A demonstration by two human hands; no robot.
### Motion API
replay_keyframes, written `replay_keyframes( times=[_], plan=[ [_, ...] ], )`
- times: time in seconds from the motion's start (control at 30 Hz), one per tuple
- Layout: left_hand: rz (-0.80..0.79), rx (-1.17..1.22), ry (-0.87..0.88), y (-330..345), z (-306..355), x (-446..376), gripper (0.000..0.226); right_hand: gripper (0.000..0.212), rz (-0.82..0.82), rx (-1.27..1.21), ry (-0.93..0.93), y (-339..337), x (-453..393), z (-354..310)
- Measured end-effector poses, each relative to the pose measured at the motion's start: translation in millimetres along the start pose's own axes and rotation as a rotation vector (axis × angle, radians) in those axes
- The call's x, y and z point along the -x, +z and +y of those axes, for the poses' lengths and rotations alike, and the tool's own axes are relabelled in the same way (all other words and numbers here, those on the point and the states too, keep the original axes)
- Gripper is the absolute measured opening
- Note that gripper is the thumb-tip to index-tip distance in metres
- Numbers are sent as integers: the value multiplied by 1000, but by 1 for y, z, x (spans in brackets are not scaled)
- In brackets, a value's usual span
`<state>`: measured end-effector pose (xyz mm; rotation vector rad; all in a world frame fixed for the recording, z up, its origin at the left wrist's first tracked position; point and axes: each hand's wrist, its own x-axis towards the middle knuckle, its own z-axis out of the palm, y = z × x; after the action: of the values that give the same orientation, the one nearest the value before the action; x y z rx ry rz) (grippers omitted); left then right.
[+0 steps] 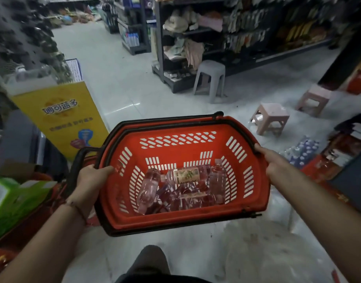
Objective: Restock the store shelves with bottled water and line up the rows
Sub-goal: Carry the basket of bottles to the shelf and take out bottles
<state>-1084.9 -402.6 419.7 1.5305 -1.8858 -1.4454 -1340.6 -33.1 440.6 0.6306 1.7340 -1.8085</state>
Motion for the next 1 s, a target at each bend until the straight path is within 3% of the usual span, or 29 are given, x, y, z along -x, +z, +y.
replay_keyframes(
  times=[0.3,0.57,0.7,0.83,1.0],
  plan=[
    [-150,17,-2,127,77,-197,14,29,125,-10,68,74,-159,-90],
    [-316,-31,83,236,206,-343,19,31,262,-154,87,118,-245,-171],
    [-412,-76,142,294,279,-384,27,42,326,-218,32,108,-277,-223],
    [-468,-132,236,361,335,-402,23,30,405,-298,0,86,-313,-253],
    [-542,-170,334,496,410,-417,22,26,509,-409,-1,36,-388,-296]
  ],
)
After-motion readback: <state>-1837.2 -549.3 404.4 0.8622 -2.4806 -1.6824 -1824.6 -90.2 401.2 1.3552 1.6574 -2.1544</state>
